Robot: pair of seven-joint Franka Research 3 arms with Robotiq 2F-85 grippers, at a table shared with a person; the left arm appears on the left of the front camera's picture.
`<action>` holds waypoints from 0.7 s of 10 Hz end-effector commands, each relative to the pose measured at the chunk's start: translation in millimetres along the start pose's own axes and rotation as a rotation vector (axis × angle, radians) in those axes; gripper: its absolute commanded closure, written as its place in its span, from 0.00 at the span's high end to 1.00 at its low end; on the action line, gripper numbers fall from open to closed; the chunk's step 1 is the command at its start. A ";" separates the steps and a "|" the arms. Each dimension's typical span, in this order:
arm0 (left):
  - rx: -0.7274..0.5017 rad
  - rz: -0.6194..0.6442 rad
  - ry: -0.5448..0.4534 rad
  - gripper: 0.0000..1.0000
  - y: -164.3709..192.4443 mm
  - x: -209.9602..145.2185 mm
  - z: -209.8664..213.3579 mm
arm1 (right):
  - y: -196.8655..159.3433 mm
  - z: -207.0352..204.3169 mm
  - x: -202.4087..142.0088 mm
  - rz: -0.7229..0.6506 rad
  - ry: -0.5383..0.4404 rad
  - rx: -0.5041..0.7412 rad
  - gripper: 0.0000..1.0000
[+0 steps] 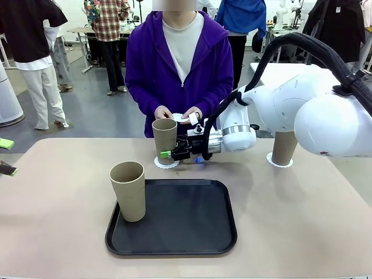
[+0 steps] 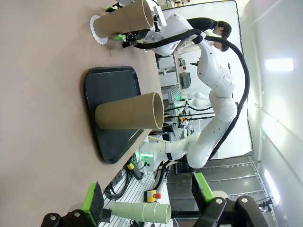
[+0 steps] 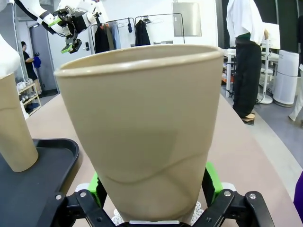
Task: Place coasters on the table and set cups on them.
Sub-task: Take one Reusable plastic cup from the Flat Tray and place it on a coaster set by the human.
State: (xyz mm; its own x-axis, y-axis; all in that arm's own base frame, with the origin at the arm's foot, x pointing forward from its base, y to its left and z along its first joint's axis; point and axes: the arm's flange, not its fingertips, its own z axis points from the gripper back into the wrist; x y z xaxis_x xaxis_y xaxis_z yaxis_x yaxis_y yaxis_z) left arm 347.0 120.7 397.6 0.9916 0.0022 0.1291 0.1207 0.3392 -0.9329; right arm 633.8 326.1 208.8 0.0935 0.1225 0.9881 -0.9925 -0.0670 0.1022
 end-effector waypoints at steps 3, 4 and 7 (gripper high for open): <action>-0.011 -0.005 -0.010 1.00 -1.6 -0.3 0.7 | -1.3 1.2 12.5 -0.041 0.062 0.023 1.00; -0.011 -0.005 -0.010 1.00 -1.6 -0.3 0.7 | -0.5 2.8 14.8 -0.046 0.068 0.025 1.00; -0.011 -0.005 -0.010 1.00 -1.6 -0.3 0.7 | 3.3 9.8 24.5 -0.063 0.098 0.046 1.00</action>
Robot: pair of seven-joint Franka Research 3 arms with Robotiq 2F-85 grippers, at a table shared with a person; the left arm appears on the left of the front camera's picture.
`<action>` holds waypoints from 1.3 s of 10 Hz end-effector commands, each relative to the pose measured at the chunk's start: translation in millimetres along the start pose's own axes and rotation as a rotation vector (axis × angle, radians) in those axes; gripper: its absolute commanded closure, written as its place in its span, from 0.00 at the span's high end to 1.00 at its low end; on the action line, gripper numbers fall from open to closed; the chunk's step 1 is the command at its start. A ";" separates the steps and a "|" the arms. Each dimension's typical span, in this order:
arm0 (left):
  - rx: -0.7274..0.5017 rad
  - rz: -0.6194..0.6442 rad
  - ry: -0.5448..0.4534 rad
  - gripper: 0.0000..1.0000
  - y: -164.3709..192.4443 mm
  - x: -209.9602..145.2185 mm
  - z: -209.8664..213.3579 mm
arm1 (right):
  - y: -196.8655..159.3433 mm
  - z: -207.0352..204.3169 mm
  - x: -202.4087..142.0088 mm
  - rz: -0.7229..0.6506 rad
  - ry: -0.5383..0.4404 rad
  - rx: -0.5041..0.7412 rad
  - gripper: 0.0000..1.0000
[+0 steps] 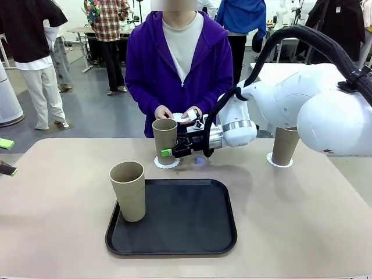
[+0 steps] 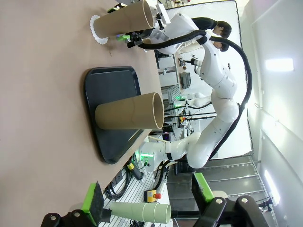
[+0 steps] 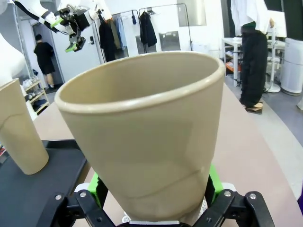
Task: Place coasters on the table and set cups on them.
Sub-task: Take one Reusable plastic cup from the Flat Tray and place it on a coaster set by the human.
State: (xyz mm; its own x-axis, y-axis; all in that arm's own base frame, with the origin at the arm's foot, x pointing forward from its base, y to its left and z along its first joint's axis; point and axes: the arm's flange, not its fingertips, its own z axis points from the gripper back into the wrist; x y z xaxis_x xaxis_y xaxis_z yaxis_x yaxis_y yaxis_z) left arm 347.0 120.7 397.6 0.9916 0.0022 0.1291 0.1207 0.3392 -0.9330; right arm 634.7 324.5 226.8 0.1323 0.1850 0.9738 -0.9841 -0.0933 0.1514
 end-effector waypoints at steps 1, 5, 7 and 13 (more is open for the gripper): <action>-0.011 -0.005 -0.010 1.00 -1.6 -0.3 0.7 | 3.7 7.6 7.1 -0.028 0.043 0.015 1.00; -0.011 -0.005 -0.010 1.00 -1.6 -0.3 0.7 | 6.5 12.1 8.5 -0.064 0.083 0.016 1.00; -0.011 -0.005 -0.010 1.00 -1.6 -0.3 0.7 | 4.6 15.3 6.5 -0.069 0.102 0.000 1.00; -0.011 -0.005 -0.010 1.00 -1.6 -0.3 0.7 | 11.7 34.2 6.3 -0.094 0.169 -0.046 1.00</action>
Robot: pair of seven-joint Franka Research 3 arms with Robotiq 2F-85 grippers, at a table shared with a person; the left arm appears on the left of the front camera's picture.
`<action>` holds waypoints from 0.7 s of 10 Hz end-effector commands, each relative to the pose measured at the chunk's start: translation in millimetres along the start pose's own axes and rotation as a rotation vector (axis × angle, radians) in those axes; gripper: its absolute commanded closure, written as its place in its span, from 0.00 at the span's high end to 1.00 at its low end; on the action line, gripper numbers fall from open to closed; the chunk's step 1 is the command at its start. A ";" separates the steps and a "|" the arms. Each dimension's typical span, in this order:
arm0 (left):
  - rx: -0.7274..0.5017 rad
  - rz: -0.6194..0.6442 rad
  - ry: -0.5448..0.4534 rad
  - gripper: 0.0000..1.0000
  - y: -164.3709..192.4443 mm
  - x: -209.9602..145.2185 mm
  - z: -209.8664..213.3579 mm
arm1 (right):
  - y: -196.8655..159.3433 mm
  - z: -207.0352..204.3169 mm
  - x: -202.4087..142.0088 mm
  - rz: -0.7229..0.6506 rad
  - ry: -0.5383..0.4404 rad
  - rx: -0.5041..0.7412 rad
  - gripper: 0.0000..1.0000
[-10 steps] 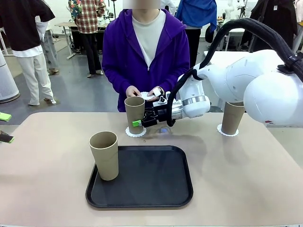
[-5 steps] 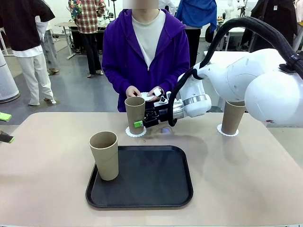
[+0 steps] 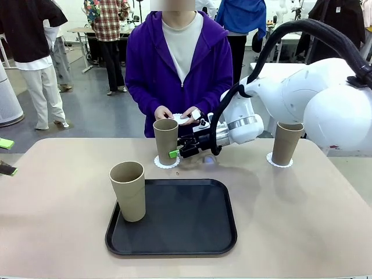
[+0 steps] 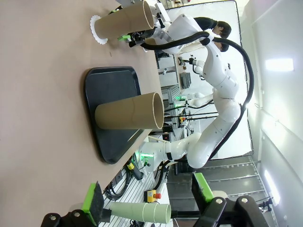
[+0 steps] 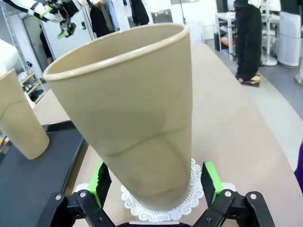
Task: Place coasters on the table and set cups on them.
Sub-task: Take one Reusable plastic cup from the Flat Tray and place it on a coaster set by the human.
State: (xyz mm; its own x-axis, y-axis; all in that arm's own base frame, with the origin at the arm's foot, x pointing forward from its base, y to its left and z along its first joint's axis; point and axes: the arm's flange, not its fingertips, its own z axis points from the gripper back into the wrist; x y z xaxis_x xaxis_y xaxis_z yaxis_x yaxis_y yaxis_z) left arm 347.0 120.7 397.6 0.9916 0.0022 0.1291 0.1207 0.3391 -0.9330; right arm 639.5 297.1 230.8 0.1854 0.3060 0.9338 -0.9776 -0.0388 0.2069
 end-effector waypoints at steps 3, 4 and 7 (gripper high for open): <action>-0.011 -0.005 -0.010 1.00 -1.6 -0.3 0.7 | 35.4 31.7 13.9 -0.073 0.171 -0.053 1.00; -0.011 -0.005 -0.010 1.00 -1.6 -0.3 0.7 | 51.3 43.3 27.9 -0.153 0.242 -0.093 1.00; -0.011 -0.005 -0.010 1.00 -1.6 -0.3 0.7 | 116.7 80.1 113.3 -0.412 0.532 -0.373 1.00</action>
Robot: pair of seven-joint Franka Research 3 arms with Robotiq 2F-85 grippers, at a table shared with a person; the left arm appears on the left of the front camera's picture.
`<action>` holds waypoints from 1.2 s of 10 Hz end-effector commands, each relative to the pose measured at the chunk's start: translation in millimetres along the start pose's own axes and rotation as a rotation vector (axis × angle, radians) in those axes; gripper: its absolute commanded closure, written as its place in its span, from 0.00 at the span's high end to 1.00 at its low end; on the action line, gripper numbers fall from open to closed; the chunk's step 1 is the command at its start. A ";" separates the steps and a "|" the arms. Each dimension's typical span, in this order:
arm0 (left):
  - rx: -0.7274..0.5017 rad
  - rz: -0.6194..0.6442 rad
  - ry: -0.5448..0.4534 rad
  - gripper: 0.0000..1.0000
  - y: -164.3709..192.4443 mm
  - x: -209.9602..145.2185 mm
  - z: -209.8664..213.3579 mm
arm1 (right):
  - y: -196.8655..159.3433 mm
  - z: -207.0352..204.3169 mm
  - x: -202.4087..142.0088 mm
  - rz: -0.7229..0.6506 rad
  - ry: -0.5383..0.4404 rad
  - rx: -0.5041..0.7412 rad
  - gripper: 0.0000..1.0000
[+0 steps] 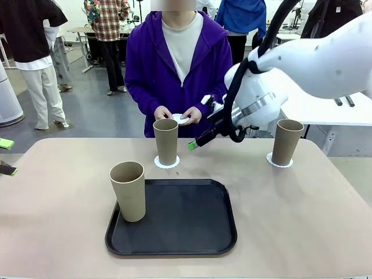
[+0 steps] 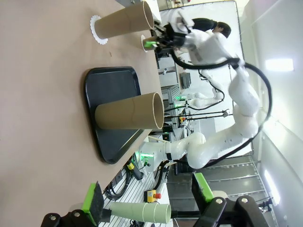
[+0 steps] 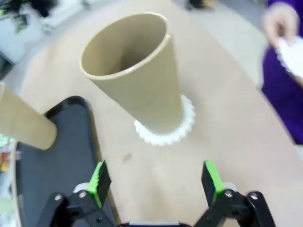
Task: Place coasters on the table and set cups on them.
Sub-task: Take one Reusable plastic cup from the Flat Tray and place it on a coaster set by the human.
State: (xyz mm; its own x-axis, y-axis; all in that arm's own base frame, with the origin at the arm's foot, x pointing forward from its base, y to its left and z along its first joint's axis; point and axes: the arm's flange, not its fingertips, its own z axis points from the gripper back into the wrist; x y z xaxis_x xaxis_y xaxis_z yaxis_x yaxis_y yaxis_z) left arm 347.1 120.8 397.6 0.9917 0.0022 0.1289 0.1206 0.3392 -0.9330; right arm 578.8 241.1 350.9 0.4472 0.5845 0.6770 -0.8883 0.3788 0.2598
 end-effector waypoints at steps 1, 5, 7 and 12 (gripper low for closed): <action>-0.011 -0.005 -0.011 1.00 -1.7 -0.4 0.7 | 57.2 39.6 32.4 -0.147 0.225 -0.108 1.00; -0.011 -0.005 -0.011 1.00 -1.7 -0.4 0.7 | 143.4 76.8 101.2 -0.212 0.463 -0.276 1.00; -0.011 -0.005 -0.011 1.00 -1.7 -0.4 0.7 | 156.1 86.7 122.3 -0.215 0.515 -0.323 1.00; -0.011 -0.005 -0.011 1.00 -1.7 -0.4 0.7 | 171.3 89.3 104.4 -0.208 0.484 -0.333 1.00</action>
State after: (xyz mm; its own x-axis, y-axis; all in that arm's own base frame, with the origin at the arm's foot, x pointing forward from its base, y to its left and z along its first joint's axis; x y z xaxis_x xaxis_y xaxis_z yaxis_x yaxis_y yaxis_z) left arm 347.1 120.8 397.7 0.9916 0.0020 0.1293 0.1209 0.3393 -0.9329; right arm 468.3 307.3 532.2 0.6741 0.7084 0.2089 -0.7340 0.6742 0.0821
